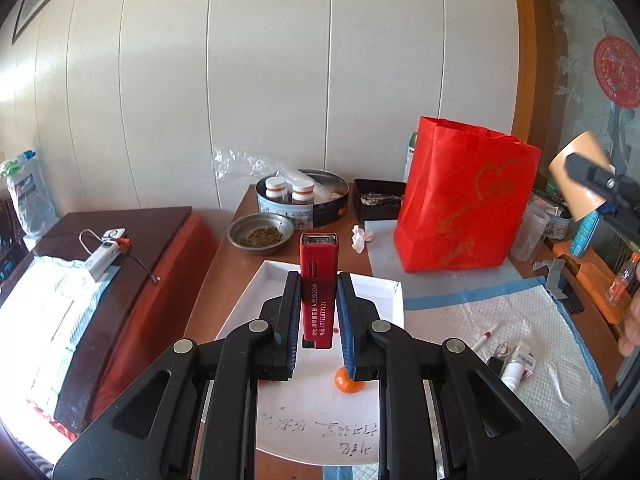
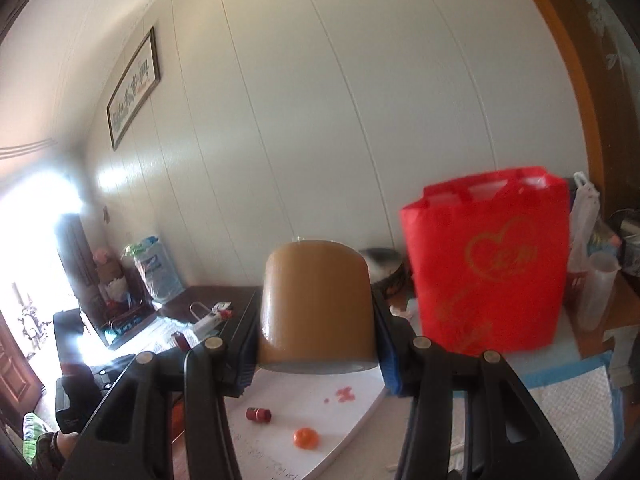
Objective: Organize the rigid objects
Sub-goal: 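Carry the stick and tape roll to the white tray and release both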
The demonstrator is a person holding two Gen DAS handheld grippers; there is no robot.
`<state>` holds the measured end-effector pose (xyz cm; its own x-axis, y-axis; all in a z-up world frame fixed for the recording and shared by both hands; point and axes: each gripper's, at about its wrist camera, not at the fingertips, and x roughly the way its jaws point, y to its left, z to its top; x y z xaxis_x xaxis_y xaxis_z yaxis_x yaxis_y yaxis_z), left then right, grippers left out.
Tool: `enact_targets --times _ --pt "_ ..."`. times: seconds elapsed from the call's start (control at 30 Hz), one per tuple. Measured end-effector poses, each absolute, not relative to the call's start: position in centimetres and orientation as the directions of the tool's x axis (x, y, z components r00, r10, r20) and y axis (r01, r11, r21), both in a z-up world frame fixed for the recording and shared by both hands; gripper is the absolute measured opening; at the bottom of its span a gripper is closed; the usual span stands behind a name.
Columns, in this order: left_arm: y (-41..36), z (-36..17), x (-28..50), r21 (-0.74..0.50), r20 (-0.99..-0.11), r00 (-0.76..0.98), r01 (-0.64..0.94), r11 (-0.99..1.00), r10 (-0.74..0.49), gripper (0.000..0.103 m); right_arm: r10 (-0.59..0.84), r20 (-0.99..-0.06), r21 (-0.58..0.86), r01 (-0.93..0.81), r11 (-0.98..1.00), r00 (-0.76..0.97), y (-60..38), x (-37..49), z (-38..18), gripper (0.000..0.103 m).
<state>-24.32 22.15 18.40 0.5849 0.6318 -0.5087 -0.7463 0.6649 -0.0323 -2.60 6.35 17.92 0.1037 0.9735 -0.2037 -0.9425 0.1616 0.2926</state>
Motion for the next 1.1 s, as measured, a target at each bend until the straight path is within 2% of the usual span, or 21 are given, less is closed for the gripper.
enact_targets --times 0.47,0.8,1.1 --pt "27.9 11.1 -23.6 -0.158 -0.663 0.566 -0.745 0.648 0.489 0.017 0.898 -0.437 0.231 -0.961 0.155 0.040 14.1 -6.4 12.7 0.049" --pt "29.2 5.8 -22.2 -0.054 -0.738 0.459 -0.772 0.634 0.496 0.017 0.780 -0.626 0.216 -0.962 0.167 -0.005 19.9 -7.5 5.7 0.049" --pt "30.3 3.1 -21.9 -0.044 -0.763 0.431 -0.777 0.627 0.481 0.017 0.716 -0.698 0.193 -0.967 0.169 -0.014 23.1 -8.0 1.7 0.050"
